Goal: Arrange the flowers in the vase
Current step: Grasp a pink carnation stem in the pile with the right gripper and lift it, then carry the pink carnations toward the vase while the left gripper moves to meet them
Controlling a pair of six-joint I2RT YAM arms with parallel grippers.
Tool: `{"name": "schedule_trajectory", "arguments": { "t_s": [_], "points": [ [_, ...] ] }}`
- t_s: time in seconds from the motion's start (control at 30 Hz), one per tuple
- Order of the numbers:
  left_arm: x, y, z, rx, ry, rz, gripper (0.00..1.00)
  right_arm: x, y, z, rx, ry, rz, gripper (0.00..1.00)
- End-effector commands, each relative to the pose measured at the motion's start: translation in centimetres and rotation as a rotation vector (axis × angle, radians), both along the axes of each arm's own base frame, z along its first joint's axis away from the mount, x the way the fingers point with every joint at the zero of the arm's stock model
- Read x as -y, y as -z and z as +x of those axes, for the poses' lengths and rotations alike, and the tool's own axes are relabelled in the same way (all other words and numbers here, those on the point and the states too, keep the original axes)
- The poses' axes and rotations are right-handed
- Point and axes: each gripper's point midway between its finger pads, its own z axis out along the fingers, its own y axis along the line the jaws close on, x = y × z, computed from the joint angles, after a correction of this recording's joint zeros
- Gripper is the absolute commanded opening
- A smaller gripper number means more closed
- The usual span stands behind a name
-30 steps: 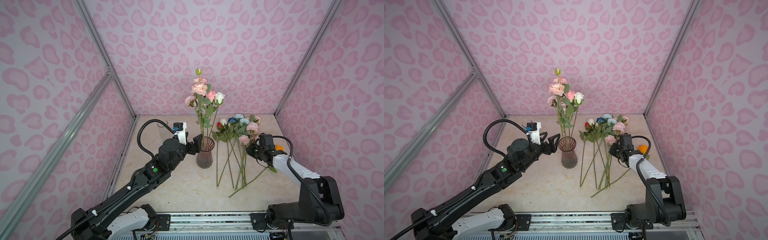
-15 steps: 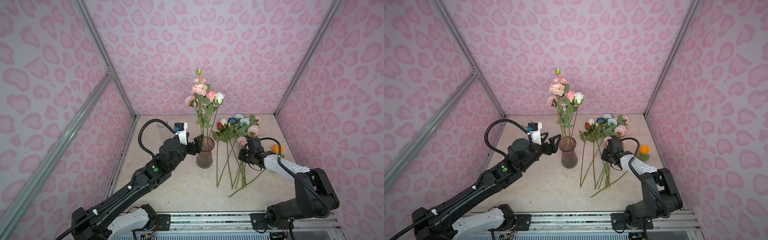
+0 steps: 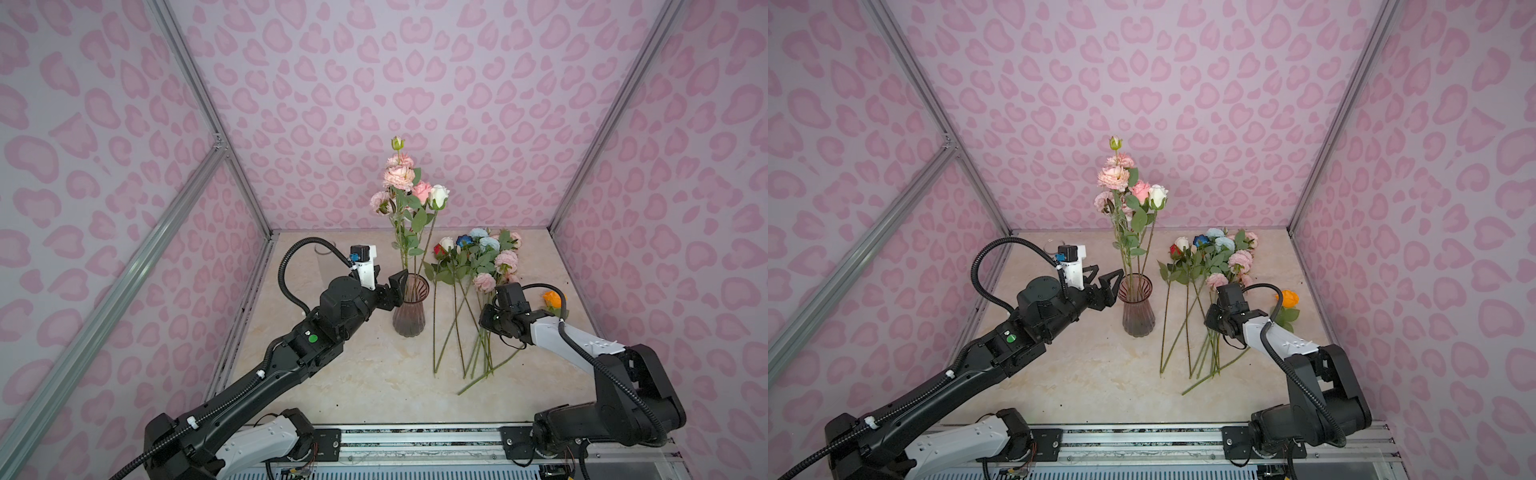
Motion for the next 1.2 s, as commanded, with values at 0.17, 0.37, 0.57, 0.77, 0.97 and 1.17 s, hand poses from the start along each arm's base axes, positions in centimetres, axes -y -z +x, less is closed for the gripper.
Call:
{"name": "schedule_trajectory", "arguments": {
  "t_s": [0.17,0.37,0.57,0.77,0.97,1.17],
  "points": [
    [-0.1,-0.7,0.0,0.015,-0.004,-0.008,0.82,-0.9,1.3,0.0,-0.031,-0.008,0.044,0.20],
    [-0.1,-0.7,0.0,0.017,-0.004,-0.009,0.82,-0.7,1.5,0.2,-0.031,0.003,0.042,0.19],
    [-0.1,-0.8,0.0,0.018,-0.002,-0.009,0.82,-0.1,1.8,0.3,-0.048,0.021,0.044,0.09],
    [-0.1,-0.8,0.0,0.020,-0.004,-0.010,0.82,0.7,-0.1,0.5,0.007,0.043,0.094,0.00],
    [-0.1,-0.8,-0.1,0.019,0.001,-0.010,0.82,0.4,-6.6,0.9,0.178,0.003,0.117,0.00],
    [0.0,-1.1,-0.3,0.027,0.011,-0.014,0.82,0.6,-14.0,1.2,0.436,-0.040,0.122,0.00]
  ]
}}
